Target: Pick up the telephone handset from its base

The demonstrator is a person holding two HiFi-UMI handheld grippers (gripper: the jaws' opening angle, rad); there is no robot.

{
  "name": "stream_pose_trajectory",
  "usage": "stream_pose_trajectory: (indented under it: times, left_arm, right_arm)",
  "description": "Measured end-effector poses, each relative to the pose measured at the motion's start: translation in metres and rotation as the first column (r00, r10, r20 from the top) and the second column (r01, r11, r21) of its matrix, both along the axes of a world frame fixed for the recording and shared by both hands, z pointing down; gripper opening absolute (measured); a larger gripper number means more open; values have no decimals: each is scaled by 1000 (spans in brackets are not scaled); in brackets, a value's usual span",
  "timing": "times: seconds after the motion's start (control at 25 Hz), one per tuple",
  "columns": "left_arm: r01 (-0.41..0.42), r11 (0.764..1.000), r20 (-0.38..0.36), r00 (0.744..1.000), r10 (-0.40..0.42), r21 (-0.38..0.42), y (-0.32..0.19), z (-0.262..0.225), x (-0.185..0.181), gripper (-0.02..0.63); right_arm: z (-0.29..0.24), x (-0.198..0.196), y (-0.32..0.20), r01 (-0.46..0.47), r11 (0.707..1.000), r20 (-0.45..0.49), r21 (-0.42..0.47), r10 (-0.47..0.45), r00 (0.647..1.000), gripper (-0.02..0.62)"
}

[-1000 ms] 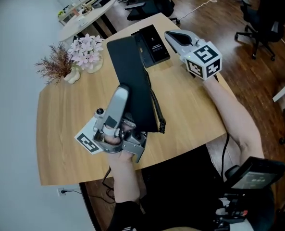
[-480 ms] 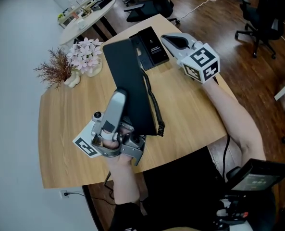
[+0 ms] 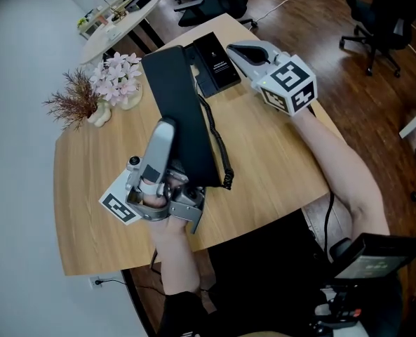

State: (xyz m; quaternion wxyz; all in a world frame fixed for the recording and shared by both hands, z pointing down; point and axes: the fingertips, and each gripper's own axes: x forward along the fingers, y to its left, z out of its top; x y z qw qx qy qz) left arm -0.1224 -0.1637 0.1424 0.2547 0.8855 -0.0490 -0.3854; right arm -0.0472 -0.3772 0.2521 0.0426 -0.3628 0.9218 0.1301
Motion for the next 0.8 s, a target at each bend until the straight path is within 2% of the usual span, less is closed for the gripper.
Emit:
stream_pose_trajectory:
  times: [0.32, 0.8]
  left_arm:
    - [13, 998, -2, 1000, -13, -64, -20, 14, 0, 75]
    - [32, 994, 0, 999, -33, -107, -34, 26, 0, 75]
  right_arm:
    - [-1, -3, 0, 5, 1000, -5, 0, -5, 1000, 3]
    - [1, -2, 1, 6, 1000, -22, 2, -6, 1000, 3]
